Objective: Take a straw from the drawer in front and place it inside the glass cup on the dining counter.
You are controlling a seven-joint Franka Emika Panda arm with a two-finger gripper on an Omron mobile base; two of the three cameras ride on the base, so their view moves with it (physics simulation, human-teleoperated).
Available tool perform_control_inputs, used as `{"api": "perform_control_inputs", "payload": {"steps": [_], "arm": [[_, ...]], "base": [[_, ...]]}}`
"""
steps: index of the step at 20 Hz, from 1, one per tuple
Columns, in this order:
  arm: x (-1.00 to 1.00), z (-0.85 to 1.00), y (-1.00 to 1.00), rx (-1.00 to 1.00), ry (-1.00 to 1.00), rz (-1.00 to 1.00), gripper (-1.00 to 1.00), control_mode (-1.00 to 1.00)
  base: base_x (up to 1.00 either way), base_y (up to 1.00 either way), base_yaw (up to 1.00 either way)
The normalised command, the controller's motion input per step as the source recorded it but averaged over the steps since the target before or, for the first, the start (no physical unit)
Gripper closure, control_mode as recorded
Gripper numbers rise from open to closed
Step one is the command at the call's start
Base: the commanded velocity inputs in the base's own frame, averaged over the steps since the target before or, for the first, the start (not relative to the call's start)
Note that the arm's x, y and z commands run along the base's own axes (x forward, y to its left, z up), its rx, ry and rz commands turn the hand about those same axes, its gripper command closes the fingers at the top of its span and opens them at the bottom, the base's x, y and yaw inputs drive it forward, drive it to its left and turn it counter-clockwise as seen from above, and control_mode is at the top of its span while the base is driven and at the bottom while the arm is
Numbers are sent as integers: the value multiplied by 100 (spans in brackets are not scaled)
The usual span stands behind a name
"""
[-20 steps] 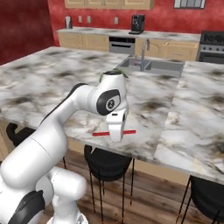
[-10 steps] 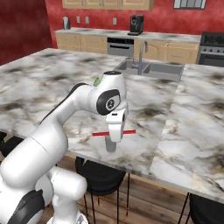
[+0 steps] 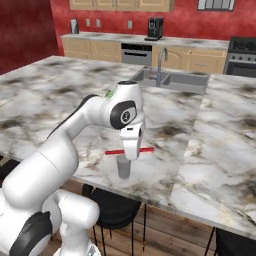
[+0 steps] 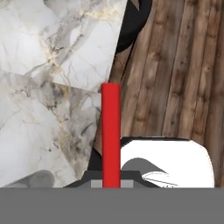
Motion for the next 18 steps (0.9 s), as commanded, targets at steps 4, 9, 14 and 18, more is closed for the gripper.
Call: {"api": "perform_control_inputs", "payload": {"steps": [4, 9, 14, 18], "arm": [[54, -6, 33, -21, 11, -6, 100, -100], [53, 0, 35, -37, 12, -9, 100, -100], [15, -21, 1, -30, 6, -9, 100, -100], [9, -19, 0, -28, 2, -9, 100, -100]], "base": [[0, 0, 0], [0, 0, 0], [0, 0, 0], [0, 0, 0]]}}
